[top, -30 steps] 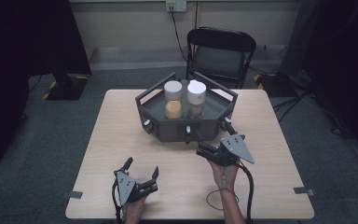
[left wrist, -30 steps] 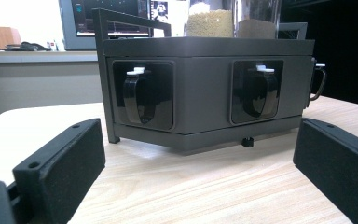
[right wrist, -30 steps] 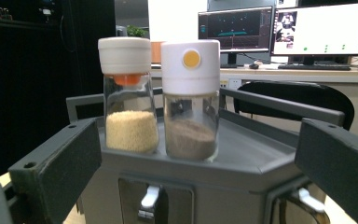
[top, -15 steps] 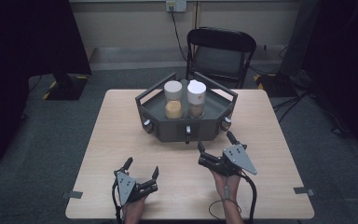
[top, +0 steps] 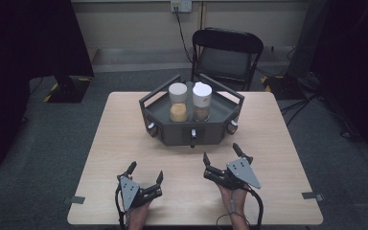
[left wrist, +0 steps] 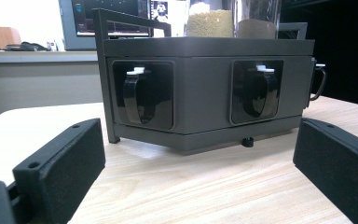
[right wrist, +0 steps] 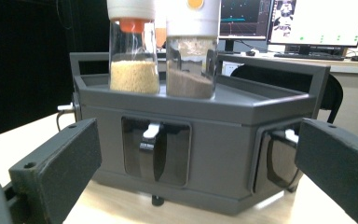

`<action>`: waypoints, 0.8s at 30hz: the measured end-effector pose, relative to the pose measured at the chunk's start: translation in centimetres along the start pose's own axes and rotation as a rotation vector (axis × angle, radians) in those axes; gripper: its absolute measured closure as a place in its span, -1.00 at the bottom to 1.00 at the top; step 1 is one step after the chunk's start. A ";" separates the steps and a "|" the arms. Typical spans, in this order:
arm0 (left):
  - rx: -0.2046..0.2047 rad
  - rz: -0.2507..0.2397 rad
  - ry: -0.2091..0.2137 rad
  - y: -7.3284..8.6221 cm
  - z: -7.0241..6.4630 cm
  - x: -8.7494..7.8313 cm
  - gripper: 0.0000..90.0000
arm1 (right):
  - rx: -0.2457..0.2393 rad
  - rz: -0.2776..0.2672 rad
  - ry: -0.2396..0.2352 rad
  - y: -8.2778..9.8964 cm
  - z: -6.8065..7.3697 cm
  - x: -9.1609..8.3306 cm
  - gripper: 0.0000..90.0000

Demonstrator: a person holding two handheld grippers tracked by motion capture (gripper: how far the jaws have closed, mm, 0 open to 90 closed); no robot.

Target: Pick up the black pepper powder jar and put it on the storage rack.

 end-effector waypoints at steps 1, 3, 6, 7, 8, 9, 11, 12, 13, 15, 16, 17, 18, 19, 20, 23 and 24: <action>0.000 0.000 0.000 0.0 0.0 0.0 -0.97 | -0.002 0.001 0.004 0.2 0.1 -0.2 -1.00; 0.000 0.000 0.000 0.0 0.0 0.0 -0.97 | -0.005 -0.002 0.008 0.6 0.2 -0.4 -1.00; 0.000 0.000 0.000 0.0 0.0 0.0 -0.97 | -0.019 0.000 0.007 1.0 0.1 -0.8 -1.00; 0.000 0.000 0.000 0.0 0.0 0.0 -0.97 | -0.019 0.003 0.006 1.1 0.1 -0.9 -1.00; 0.000 0.000 0.000 0.0 0.0 0.0 -0.97 | -0.019 0.003 0.008 1.2 0.0 -1.1 -1.00; 0.000 0.000 0.000 0.0 0.0 0.0 -0.97 | -0.017 0.000 0.011 1.4 0.1 -1.3 -1.00; 0.000 0.000 0.000 0.0 0.0 0.0 -0.97 | -0.019 0.000 0.016 1.7 0.2 -1.5 -1.00; 0.000 0.000 0.000 0.0 0.0 0.0 -0.97 | -0.015 0.003 0.018 1.9 0.2 -1.6 -1.00; 0.000 0.000 0.000 0.0 0.0 0.0 -0.97 | -0.014 0.005 0.017 2.1 0.3 -1.7 -1.00; 0.000 0.000 0.000 0.0 0.0 0.0 -0.97 | -0.008 0.006 0.023 2.6 0.5 -2.0 -1.00; 0.000 0.000 0.000 0.0 0.0 0.0 -0.97 | -0.008 0.005 0.024 2.8 0.6 -2.1 -1.00; 0.000 0.000 0.000 0.0 0.0 0.0 -0.97 | -0.014 0.007 0.025 3.0 0.7 -2.2 -1.00; 0.000 0.000 0.000 0.0 0.0 0.0 -0.97 | -0.018 0.008 0.028 3.1 0.8 -2.2 -1.00; 0.000 0.000 0.000 0.0 0.0 0.0 -0.97 | -0.021 0.010 0.029 3.2 0.8 -2.3 -1.00; 0.000 0.000 0.000 0.0 0.0 0.0 -0.97 | -0.022 0.009 0.030 3.4 0.8 -2.3 -1.00; 0.000 0.000 0.000 0.0 0.0 0.0 -0.97 | -0.015 0.016 0.034 3.8 0.9 -2.6 -1.00; 0.000 0.000 0.000 0.0 0.0 0.0 -0.97 | -0.015 0.018 0.035 3.9 0.9 -2.6 -1.00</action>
Point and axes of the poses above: each handheld gripper's, and its own axes: x roughly forward along the jaws, y roughly out of its underside, z roughly to its left, the point moved 1 cm from there along x, roughly forward along the jaws, and after that the axes turned 2 degrees about -z, right-handed, at the moved point
